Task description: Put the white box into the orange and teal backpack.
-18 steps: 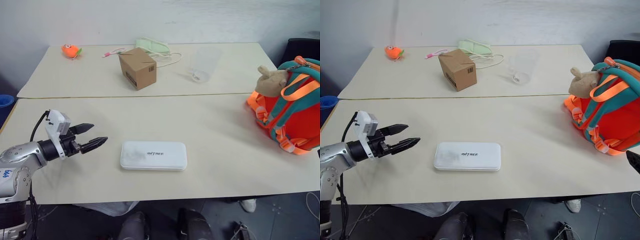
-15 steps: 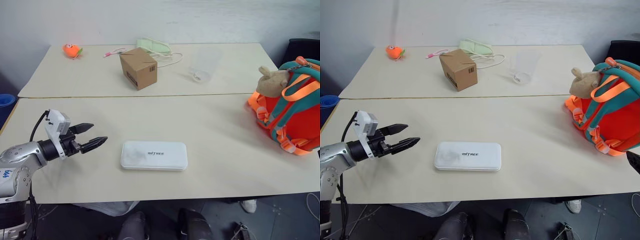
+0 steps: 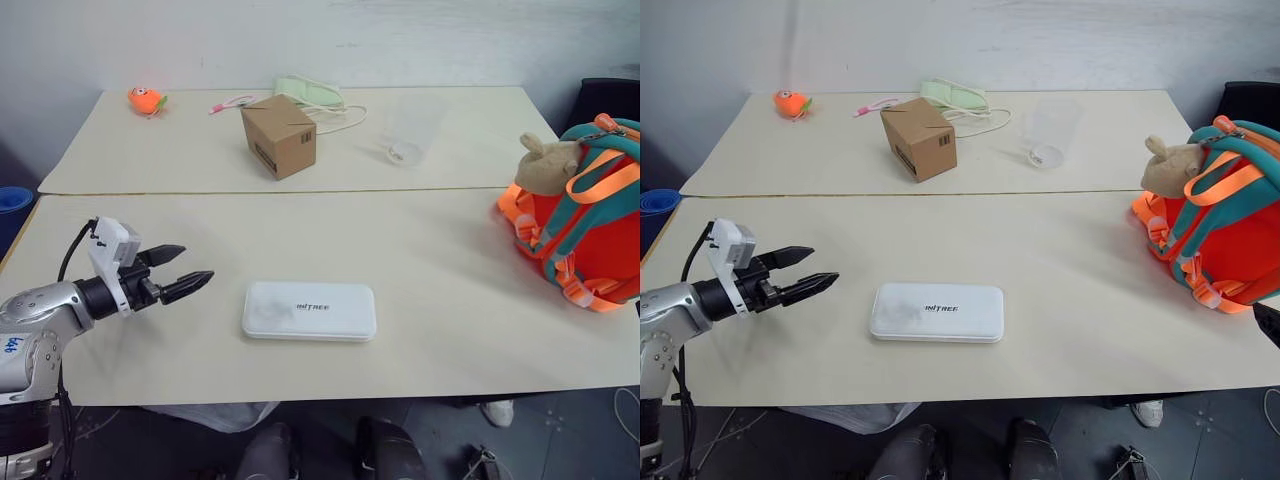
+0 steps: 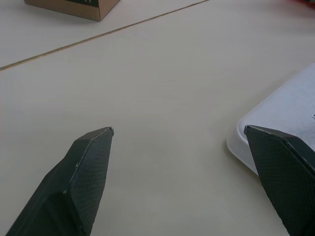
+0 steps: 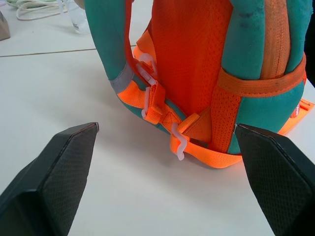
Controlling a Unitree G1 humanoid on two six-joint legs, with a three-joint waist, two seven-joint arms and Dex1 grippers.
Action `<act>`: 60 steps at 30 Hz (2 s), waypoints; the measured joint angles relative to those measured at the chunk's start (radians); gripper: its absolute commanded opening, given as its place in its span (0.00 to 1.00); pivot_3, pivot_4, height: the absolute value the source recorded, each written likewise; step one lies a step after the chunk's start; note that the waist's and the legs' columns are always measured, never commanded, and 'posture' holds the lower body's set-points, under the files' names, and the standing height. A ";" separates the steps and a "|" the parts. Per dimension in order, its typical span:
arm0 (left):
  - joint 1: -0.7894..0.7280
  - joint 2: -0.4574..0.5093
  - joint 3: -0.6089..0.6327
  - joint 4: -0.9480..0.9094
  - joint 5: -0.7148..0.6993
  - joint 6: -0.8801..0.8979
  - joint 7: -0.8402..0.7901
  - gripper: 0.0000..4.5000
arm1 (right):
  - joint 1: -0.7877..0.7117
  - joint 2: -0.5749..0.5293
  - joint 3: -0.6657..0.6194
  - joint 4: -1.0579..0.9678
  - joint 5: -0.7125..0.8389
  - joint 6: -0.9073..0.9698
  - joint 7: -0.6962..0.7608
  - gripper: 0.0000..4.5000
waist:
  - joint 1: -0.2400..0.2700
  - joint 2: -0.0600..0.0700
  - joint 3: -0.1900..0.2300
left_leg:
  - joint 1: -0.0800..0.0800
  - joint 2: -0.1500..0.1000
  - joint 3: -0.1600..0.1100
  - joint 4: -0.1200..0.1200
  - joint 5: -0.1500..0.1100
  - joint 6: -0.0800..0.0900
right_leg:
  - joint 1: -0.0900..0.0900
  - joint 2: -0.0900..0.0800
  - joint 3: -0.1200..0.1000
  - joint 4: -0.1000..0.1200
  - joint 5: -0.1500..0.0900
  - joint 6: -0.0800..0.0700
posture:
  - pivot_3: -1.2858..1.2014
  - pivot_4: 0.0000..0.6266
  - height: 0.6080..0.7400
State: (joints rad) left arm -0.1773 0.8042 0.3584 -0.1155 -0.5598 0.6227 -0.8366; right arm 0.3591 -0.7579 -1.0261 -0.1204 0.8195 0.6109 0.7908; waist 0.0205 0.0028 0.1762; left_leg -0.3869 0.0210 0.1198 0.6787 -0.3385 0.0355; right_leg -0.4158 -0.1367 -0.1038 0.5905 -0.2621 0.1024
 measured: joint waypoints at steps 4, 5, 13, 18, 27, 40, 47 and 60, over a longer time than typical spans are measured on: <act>-0.003 0.000 -0.002 -0.003 0.001 0.001 0.006 0.95 | -0.017 0.000 0.025 -0.041 0.005 0.008 -0.005 0.96 | -0.001 0.000 0.000 | 0.000 0.000 0.000 0.000 0.000 0.000 | 0.000 0.000 0.000 0.000 0.000 0.000 | 0.52 0.24 1.00; 0.001 0.000 -0.008 -0.016 0.009 0.000 0.006 0.91 | -0.017 0.000 0.046 -0.076 0.013 0.015 0.001 0.92 | -0.003 0.000 0.000 | -0.001 0.000 0.000 -0.001 0.000 0.000 | 0.001 0.000 0.000 0.000 0.000 0.000 | 0.52 0.24 1.00; 0.075 0.028 -0.228 -0.099 0.168 -0.119 -0.039 0.40 | -0.163 -0.025 0.493 -0.349 -0.052 0.050 -0.048 0.35 | -0.019 0.000 0.000 | 0.000 0.000 0.000 -0.002 0.001 -0.002 | -0.002 0.000 0.000 0.000 0.000 -0.001 | 0.52 0.24 1.00; 0.032 0.028 -0.285 -0.064 0.228 -0.148 -0.043 0.05 | -0.264 -0.032 0.740 -0.334 -0.191 0.035 -0.052 0.00 | -0.008 0.000 0.000 | -0.002 0.000 0.001 -0.002 0.003 0.002 | -0.004 0.001 -0.001 0.000 -0.001 -0.001 | 0.52 0.24 1.00; -0.120 -0.071 -0.394 -0.080 0.162 0.019 -0.082 0.01 | -0.394 0.017 0.944 -0.263 -0.340 0.023 -0.103 0.00 | 0.003 0.000 0.001 | -0.003 -0.002 0.003 0.003 0.004 0.006 | -0.003 0.005 -0.007 0.005 0.000 0.000 | 0.52 0.24 1.00; -0.218 -0.032 -0.318 0.099 -0.049 0.532 -0.117 0.61 | -0.429 0.065 0.964 -0.261 -0.393 0.051 -0.158 0.00 | -0.018 -0.001 0.001 | 0.000 -0.002 0.003 0.003 0.006 0.005 | -0.002 0.007 -0.007 0.012 0.000 0.001 | 0.52 0.24 1.00; -0.319 -0.102 -0.327 0.171 -0.105 0.709 -0.110 0.81 | -0.471 0.096 1.036 -0.223 -0.443 0.051 -0.161 0.00 | -0.012 -0.001 0.001 | 0.001 -0.005 0.002 0.004 0.008 0.007 | 0.000 0.004 -0.007 0.012 0.000 0.001 | 0.52 0.24 1.00; -0.367 -0.337 -0.313 0.235 -0.173 0.867 -0.016 0.38 | -0.379 0.125 0.912 -0.276 -0.428 0.075 -0.192 0.13 | 0.005 -0.002 0.000 | 0.000 -0.006 0.000 0.004 0.008 0.008 | 0.002 0.004 -0.007 0.009 0.001 0.003 | 0.52 0.24 1.00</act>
State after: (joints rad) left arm -0.5442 0.4674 0.0451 0.1192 -0.7332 1.4895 -0.8527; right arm -0.0197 -0.6328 -0.1140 -0.3968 0.3917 0.6858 0.5988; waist 0.0257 0.0009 0.1764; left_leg -0.3869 0.0145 0.1199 0.6829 -0.3304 0.0437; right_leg -0.4138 -0.1327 -0.1111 0.5999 -0.2607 0.1051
